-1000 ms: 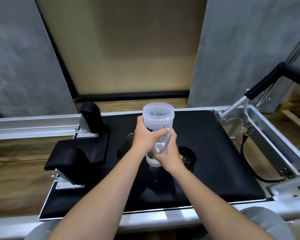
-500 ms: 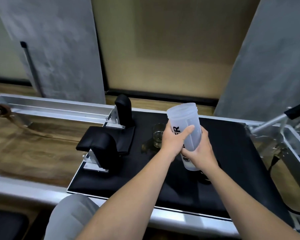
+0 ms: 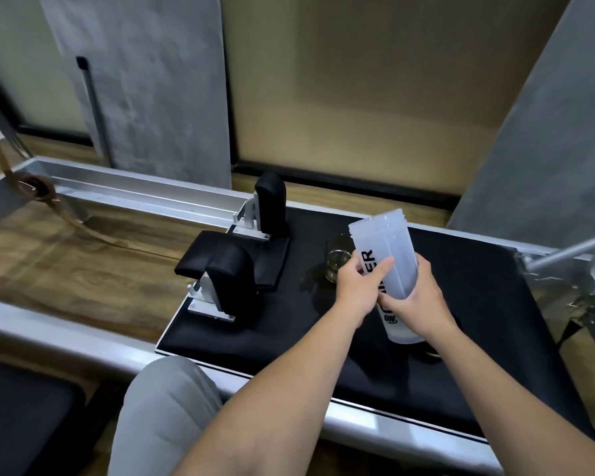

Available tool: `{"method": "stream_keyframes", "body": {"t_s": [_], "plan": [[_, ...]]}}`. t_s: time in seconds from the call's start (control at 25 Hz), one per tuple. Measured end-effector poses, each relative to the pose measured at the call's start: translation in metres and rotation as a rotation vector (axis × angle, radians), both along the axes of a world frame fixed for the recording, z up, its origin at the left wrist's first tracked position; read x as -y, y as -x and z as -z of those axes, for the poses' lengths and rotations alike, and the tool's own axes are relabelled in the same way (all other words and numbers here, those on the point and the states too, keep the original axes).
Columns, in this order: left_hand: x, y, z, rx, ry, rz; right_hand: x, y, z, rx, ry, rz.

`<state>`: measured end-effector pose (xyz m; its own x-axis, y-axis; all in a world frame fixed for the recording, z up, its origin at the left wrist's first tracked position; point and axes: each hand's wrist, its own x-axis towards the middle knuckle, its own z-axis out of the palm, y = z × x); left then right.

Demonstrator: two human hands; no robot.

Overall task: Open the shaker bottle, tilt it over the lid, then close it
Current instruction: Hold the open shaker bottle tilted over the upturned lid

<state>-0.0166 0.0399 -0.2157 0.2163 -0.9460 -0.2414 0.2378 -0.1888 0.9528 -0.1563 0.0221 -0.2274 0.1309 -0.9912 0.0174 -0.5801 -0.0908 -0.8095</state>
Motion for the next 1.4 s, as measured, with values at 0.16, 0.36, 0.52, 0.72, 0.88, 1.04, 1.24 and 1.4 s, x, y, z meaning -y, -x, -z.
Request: {"method": "stream_keyframes", "body": {"t_s": [0.16, 0.36, 0.52, 0.72, 0.88, 1.04, 1.24, 1.4], "plan": [[0.003, -0.004, -0.001, -0.022, -0.001, -0.007, 0.001, 0.003, 0.001, -0.004, -0.020, -0.014], [0.007, -0.007, 0.002, -0.032, 0.021, -0.027, 0.004, 0.008, 0.003, -0.047, -0.047, -0.086], [0.013, -0.007, 0.009, -0.066, 0.026, -0.049, 0.000, 0.014, 0.000, -0.072, -0.074, -0.099], [0.014, -0.005, 0.015, -0.112, -0.003, -0.060, -0.009, 0.013, -0.007, -0.074, -0.067, -0.103], [0.014, -0.005, 0.015, -0.157, -0.042, -0.066, -0.008, 0.011, -0.014, -0.079, -0.086, -0.111], [0.014, -0.003, 0.014, -0.135, -0.078, -0.072, -0.006, 0.011, -0.015, -0.097, -0.111, -0.104], [0.017, -0.001, 0.019, -0.148, -0.109, -0.078, -0.002, 0.013, -0.017, -0.144, -0.127, -0.102], [0.017, 0.001, 0.022, -0.142, -0.119, -0.081, 0.001, 0.012, -0.018, -0.171, -0.135, -0.095]]}}
